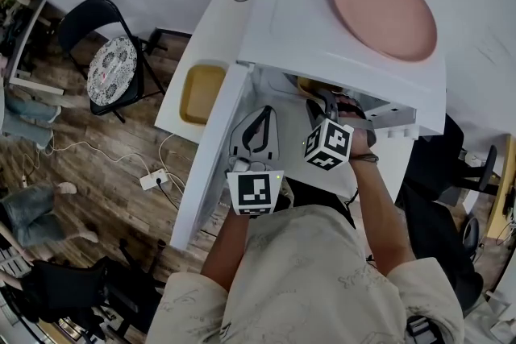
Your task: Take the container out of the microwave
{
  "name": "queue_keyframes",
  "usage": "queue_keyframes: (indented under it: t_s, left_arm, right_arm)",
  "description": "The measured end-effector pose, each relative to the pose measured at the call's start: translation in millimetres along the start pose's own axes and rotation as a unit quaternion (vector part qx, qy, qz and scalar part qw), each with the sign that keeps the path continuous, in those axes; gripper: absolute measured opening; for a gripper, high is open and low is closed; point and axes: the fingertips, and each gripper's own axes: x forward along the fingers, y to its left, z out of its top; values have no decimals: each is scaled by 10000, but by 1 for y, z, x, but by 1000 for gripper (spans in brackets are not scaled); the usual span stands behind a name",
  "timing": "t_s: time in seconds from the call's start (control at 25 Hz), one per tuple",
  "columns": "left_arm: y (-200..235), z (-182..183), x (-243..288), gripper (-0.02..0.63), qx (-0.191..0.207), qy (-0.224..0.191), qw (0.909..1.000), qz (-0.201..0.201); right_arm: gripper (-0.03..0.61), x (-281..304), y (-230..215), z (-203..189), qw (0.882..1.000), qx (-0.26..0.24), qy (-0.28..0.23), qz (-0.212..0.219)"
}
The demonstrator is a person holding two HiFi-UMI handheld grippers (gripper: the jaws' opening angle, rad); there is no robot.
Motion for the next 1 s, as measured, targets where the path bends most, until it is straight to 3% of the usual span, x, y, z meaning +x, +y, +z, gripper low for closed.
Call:
queue_keyframes:
  t_s: [1.0]
  left_arm:
    - [-2, 1, 0, 6, 7, -41, 9999, -132]
  right_arm:
    - [54, -7, 0, -3, 9998, -110, 144, -96]
